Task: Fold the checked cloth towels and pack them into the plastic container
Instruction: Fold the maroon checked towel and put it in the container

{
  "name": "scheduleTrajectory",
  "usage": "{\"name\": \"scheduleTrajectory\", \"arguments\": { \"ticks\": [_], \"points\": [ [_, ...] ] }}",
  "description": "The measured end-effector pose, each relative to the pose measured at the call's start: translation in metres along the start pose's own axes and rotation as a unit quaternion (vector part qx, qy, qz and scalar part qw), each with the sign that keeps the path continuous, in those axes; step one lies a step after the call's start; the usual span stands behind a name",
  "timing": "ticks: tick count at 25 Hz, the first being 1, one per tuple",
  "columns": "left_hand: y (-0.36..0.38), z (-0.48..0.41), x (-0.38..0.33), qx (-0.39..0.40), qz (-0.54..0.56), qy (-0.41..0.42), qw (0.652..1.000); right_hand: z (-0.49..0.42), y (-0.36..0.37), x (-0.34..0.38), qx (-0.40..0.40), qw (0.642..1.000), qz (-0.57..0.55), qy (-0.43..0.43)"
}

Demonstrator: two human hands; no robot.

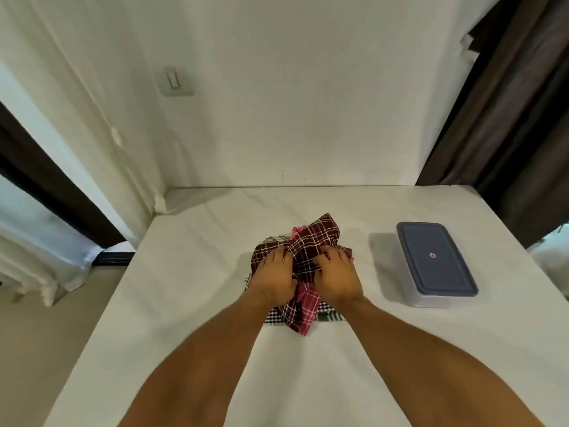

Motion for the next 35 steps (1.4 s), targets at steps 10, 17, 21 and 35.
{"name": "scheduleTrajectory", "arguments": {
  "ticks": [10, 17, 21, 35],
  "points": [
    [0.032, -0.004, 0.008, 0.072, 0.049, -0.068, 0.994, 0.0, 0.034, -0.042, 0.046, 0.945, -0.188, 0.264],
    [-0.023, -0.018, 0.001, -0.126, 0.143, -0.092, 0.977, -0.057, -0.034, -0.007, -0.084, 0.85, -0.466, 0.232],
    [-0.061, -0.025, -0.008, -0.172, 0.282, -0.059, 0.942, -0.063, -0.06, -0.001, -0.061, 0.827, -0.516, 0.215],
    [0.062, 0.076, 0.08, 0.464, -0.06, -0.14, 0.873, 0.125, 0.083, -0.038, 0.642, 0.748, 0.045, 0.16]
  ]
}}
Point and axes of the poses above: each hand's wrist, its own z-axis away from the middle knuckle, its own y-axis out of the palm, x = y × z, the point moved 8 cm from there along -z, towards the middle knuckle, and after that the axes turned 7 degrees about -x, right-handed, at the moved point
